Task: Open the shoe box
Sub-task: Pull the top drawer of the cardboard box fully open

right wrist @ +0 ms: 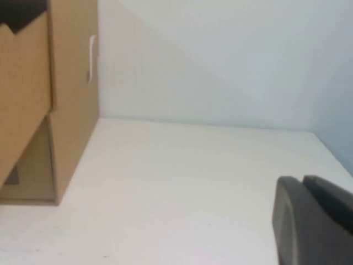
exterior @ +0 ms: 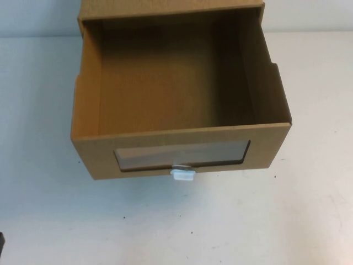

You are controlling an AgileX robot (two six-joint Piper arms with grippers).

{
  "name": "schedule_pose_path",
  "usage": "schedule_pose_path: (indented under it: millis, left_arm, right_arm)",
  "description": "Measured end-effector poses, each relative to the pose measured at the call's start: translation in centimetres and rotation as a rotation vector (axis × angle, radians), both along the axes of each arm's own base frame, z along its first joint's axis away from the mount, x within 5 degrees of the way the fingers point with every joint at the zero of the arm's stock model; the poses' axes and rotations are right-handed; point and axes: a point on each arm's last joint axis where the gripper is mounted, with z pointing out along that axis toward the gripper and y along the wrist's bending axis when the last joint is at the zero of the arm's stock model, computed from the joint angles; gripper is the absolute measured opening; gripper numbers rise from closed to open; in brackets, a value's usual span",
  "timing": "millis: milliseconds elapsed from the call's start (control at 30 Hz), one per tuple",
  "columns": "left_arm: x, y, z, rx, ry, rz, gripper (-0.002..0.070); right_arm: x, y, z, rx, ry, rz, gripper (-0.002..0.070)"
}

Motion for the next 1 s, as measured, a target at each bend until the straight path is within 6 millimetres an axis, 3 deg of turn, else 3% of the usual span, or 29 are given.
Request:
schedule_pose_path:
  millis: [167,667,833,1000]
  left_arm:
    - [0.0,0.3,0.0,0.000,0.000,0.055,-0.0005]
    - [-0.3,0.0,-1.0,-0.006,0.115,0.033,-0.0005]
    - [-0.3,0.0,-1.0,-0.006,0.115,0.034,-0.0005]
    - [-0.3,0.0,-1.0,-0.007,0.115,0.034,-0.0005]
  right_arm:
    - [-0.9,-0.1,-2.9,0.026,-0.043,-0.012,-0.0013]
    - [-1.0,-0.3,-2.7,0.040,-0.070,-0.028,-0.0014]
    - [-0.9,0.0,-3.3,0.008,-0.004,0.000,-0.0013]
    - [-1.1,0.1,-4.9,0.014,0.176,0.012,-0.0013]
